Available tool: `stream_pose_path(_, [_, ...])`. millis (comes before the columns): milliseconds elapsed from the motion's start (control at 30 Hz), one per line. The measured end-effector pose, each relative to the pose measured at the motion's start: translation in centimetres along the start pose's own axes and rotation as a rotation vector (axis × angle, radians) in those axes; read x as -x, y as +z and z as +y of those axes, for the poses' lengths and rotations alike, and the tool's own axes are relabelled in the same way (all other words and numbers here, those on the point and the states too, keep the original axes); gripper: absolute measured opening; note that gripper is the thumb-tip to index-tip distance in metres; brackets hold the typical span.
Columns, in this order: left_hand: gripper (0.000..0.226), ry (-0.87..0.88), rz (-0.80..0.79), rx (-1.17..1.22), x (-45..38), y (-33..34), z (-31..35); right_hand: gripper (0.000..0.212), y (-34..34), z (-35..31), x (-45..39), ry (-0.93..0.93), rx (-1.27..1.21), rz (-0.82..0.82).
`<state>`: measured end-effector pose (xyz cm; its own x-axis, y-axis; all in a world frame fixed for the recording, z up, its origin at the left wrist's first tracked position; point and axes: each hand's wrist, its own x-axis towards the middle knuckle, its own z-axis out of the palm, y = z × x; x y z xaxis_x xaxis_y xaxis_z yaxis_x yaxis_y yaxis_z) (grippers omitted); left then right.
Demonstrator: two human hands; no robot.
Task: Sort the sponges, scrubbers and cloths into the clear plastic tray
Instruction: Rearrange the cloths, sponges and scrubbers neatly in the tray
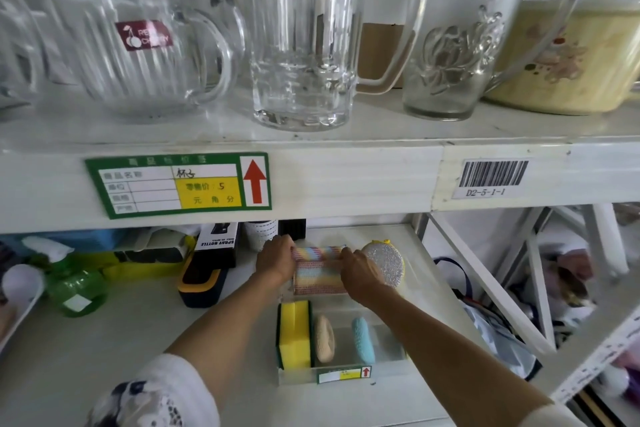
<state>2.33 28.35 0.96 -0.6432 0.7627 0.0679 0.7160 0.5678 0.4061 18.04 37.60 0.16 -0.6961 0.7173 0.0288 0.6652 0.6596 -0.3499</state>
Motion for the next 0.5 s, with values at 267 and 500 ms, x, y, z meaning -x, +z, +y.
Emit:
stream_pose_path(267, [0.018,-0.011,0.005,0.052,0.05,0.08,-0.24,0.036,-0.04,-0.76,0.02,-0.013,0.018,0.025])
stream_pose_path(500, [0.019,-0.014,-0.012,0.045,0.17,0.04,-0.23,0.032,-0.19,-0.73,-0.12,-0.031,0.014,0.037])
